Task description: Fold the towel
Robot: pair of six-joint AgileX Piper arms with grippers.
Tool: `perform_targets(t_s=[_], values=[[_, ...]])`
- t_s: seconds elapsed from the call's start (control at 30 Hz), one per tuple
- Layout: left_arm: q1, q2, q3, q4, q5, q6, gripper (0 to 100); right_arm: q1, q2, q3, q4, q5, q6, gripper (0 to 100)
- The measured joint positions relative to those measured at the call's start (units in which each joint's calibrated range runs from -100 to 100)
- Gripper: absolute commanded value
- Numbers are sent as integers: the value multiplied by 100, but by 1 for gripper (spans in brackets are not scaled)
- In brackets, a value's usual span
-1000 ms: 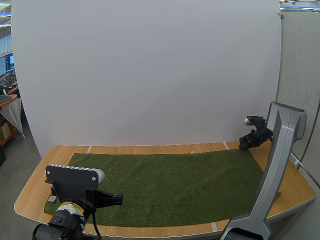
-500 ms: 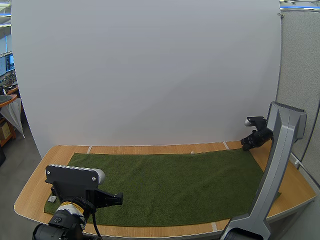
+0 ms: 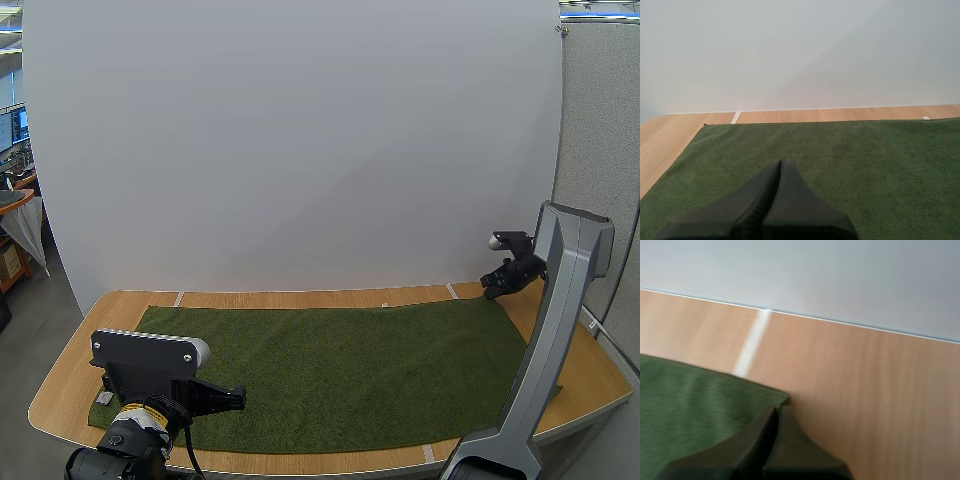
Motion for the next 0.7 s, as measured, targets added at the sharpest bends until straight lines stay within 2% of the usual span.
perform_targets(t_s=[0.23,0.33,0.7], values=[[0,0,0,0,0,0,0,0,-108,0,336,943,-108,0],[0,0,0,0,0,0,0,0,-118,0,572,994,-108,0],[0,0,0,0,0,0,0,65,-569,0,632,994,2,0]])
